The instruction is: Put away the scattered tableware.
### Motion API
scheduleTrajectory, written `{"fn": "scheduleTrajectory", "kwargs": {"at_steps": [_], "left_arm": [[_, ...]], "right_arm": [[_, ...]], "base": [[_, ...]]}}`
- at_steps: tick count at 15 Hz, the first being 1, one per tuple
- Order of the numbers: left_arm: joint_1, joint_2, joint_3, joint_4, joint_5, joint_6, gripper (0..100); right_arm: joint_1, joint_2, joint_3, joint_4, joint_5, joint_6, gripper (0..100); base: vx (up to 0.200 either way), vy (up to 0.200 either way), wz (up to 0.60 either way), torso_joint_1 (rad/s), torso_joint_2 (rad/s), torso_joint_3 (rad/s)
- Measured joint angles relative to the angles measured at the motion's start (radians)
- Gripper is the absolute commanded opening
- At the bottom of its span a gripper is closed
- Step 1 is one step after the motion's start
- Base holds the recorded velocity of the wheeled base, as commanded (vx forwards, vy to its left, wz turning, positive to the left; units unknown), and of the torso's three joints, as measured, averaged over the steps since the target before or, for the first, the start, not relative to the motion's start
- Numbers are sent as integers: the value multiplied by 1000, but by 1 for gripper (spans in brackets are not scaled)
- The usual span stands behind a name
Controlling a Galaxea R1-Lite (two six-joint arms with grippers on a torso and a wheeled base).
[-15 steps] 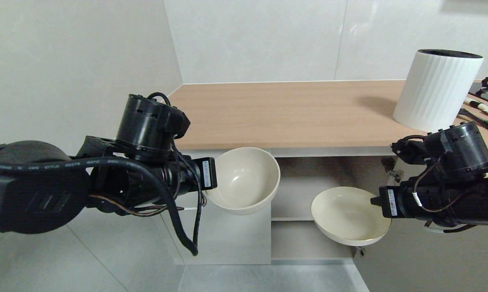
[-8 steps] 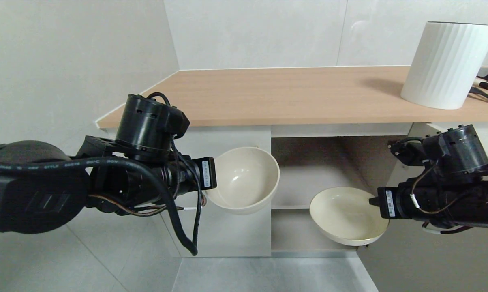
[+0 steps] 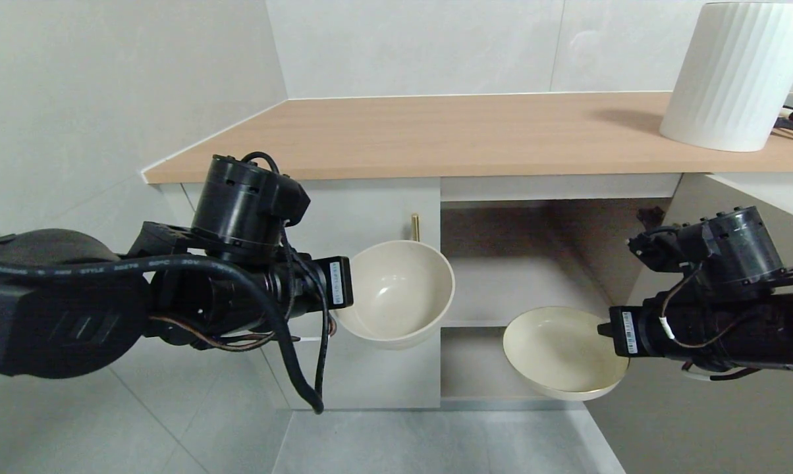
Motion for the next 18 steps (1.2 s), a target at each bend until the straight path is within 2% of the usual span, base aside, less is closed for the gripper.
{"fn": "scheduleTrajectory", "kwargs": {"at_steps": [6,11,13,18], "left_arm": [[0,8,0,0,0,1,0],[0,10,0,0,0,1,0],[0,10,0,0,1,1,0],[0,24,0,0,3,2,0]], "right_arm": [[0,161,-3,-90,-1,11,0],[-34,420,-27,-379,-52,81,0],[-60,519,-98,-422,-76,84,0],[-116,682,-304,-424,-133,79,0]], "base": [[0,0,0,0,0,0],[0,0,0,0,0,0],[0,0,0,0,0,0],[0,0,0,0,0,0]]}}
